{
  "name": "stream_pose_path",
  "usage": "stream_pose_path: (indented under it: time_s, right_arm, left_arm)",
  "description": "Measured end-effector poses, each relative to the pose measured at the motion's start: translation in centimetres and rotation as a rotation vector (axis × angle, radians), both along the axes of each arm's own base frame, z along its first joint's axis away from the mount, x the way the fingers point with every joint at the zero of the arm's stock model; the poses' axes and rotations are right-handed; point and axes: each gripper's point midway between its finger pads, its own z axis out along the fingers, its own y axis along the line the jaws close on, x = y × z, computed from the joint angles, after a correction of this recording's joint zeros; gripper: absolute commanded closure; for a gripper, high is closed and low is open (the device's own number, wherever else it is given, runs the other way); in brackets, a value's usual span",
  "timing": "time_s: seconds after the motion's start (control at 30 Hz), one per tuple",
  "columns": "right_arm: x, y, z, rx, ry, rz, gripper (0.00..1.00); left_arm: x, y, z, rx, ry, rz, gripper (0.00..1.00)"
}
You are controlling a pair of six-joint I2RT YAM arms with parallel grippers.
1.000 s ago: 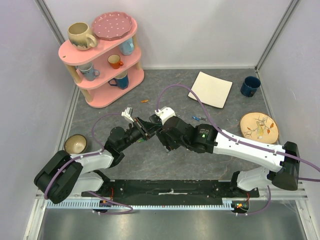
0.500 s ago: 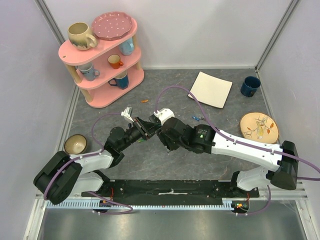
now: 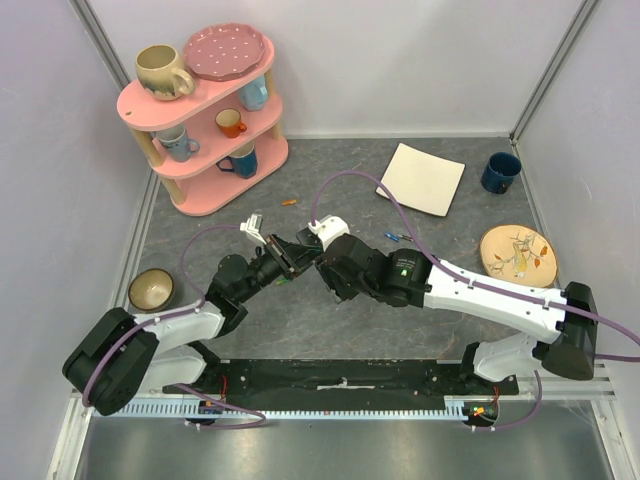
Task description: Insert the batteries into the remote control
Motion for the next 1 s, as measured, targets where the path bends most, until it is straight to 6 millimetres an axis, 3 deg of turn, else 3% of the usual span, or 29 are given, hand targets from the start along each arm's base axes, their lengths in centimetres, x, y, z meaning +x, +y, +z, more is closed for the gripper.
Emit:
stream_pose_path:
  time_s: [0.57, 1.0]
  right_arm:
    - [-0.3, 0.0, 1.2, 0.055, -0.004, 0.006, 0.51]
    - [-0.9, -0.9, 2.7, 0.103, -0.017, 0.005, 0.51]
  left_arm:
    - [-0.2, 0.2, 0.9, -0.007, -0.034, 0.007, 0.98]
    - [0.8, 1.0, -0.2, 0.03, -0.018, 0.058, 0.98]
